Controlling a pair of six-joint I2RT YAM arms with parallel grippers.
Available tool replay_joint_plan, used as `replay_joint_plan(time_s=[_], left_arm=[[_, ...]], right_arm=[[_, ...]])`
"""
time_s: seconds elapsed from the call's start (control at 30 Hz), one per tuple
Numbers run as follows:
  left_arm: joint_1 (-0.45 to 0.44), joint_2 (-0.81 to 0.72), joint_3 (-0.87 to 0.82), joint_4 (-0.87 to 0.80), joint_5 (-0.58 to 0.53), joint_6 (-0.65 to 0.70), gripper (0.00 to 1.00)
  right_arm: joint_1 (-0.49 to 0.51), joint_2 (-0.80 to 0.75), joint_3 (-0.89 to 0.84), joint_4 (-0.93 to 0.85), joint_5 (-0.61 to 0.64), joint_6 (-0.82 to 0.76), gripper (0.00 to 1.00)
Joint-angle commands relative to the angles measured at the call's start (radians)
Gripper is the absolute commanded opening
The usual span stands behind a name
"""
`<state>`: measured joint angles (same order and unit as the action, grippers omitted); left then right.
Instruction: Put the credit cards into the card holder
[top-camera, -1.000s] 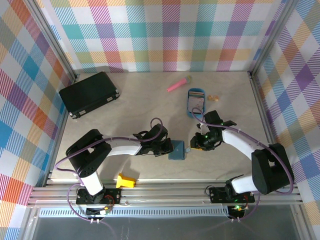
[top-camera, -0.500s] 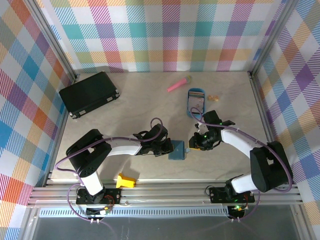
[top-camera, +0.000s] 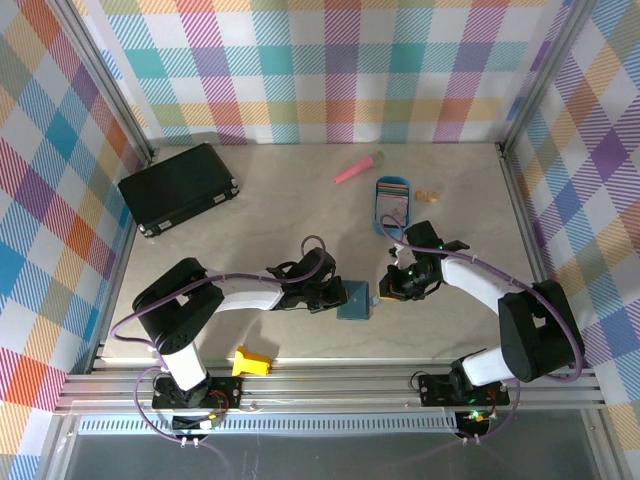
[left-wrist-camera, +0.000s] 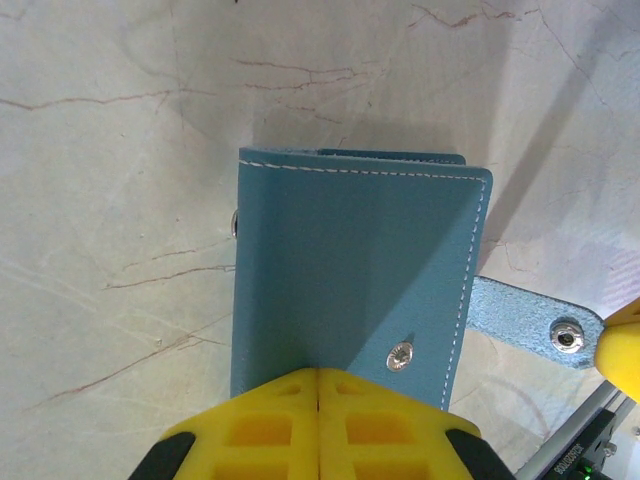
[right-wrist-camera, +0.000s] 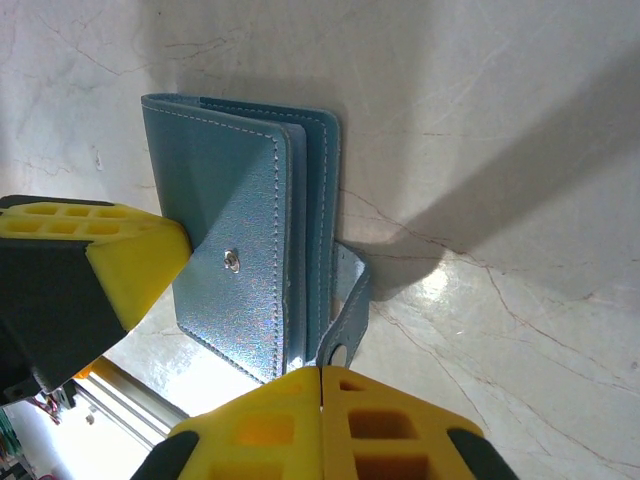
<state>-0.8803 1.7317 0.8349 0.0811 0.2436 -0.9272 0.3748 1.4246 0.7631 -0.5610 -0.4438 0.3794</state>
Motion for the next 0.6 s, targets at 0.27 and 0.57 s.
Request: replay_joint_plan(time_s=[0.27, 0.57], left_arm=[[0.004, 0.039, 0.009, -0.05, -0.003, 0.001, 0.07], [0.003, 0.05, 0.012, -0.038, 0.002, 0.001, 0.07]], right_arm=[[0.007, 0.0, 0.032, -0.013, -0.034, -0.023, 0.0], [0.013, -0.052, 0.023, 0.061, -0.107, 0.012, 0.0]])
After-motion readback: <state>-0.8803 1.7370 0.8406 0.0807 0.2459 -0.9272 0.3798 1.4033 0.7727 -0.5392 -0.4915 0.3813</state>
